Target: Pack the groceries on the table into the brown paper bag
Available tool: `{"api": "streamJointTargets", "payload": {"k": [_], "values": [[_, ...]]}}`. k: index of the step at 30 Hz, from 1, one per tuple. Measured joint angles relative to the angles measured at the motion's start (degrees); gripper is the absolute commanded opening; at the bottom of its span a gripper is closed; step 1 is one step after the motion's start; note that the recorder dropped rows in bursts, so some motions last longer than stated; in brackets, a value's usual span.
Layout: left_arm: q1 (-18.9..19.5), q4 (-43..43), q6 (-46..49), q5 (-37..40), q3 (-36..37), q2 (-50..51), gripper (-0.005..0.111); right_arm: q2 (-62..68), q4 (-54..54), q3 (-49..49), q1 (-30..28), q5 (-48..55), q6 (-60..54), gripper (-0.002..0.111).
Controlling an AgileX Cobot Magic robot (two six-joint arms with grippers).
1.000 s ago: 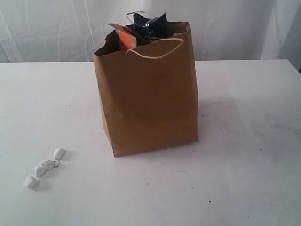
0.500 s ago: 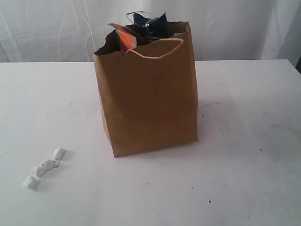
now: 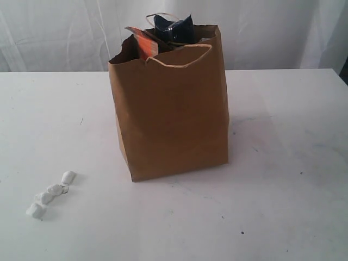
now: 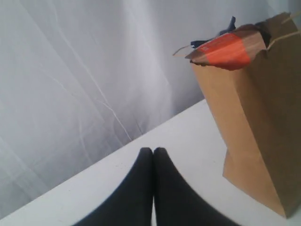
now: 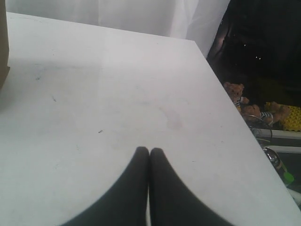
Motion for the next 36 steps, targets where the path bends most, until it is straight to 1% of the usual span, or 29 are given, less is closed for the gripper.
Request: {"api": "streamJointTargets", "payload": {"k": [2,4,6,10,13,16,20,22,25,28,33,36], "values": [[0.0,0.0,0.1,-0.2,-0.4,3.6,0.000,0.0,0.0,0.0,0.0,0.0,0.0,0.000],[0.0,0.0,-0.3,1.9,-0.9,6.3,0.000,0.0,0.0,0.0,0.0,0.0,0.0,0.000],[0.0,-0.1,-0.7,7.6,-1.0,8.4,0.000,0.0,0.0,0.0,0.0,0.0,0.0,0.000],[0.0,-1.7,-0.9,22.8,-1.0,11.6,0.000,0.0,0.0,0.0,0.0,0.0,0.0,0.000],[0.0,-5.8,-1.0,32.2,-1.8,14.2,0.000,0.0,0.0,0.0,0.0,0.0,0.0,0.000],[0.0,-15.4,1.2,39.9,-5.7,17.1,0.000,0.0,0.0,0.0,0.0,0.0,0.0,0.000],[0.0,-31.2,10.9,49.8,-11.7,23.0,0.000,0.0,0.0,0.0,0.0,0.0,0.0,0.000],[0.0,-37.1,15.3,53.5,-13.2,27.0,0.000,0.0,0.0,0.0,0.0,0.0,0.0,0.000],[0.0,-40.5,18.2,55.6,-13.6,32.5,0.000,0.0,0.0,0.0,0.0,0.0,0.0,0.000],[0.0,-41.2,19.1,55.9,-13.6,35.5,0.000,0.0,0.0,0.0,0.0,0.0,0.0,0.000],[0.0,-41.4,19.6,55.1,-13.6,37.7,0.000,0.0,0.0,0.0,0.0,0.0,0.0,0.000],[0.0,-39.4,19.7,54.9,-13.6,37.7,0.000,0.0,0.0,0.0,0.0,0.0,0.0,0.000]]}}
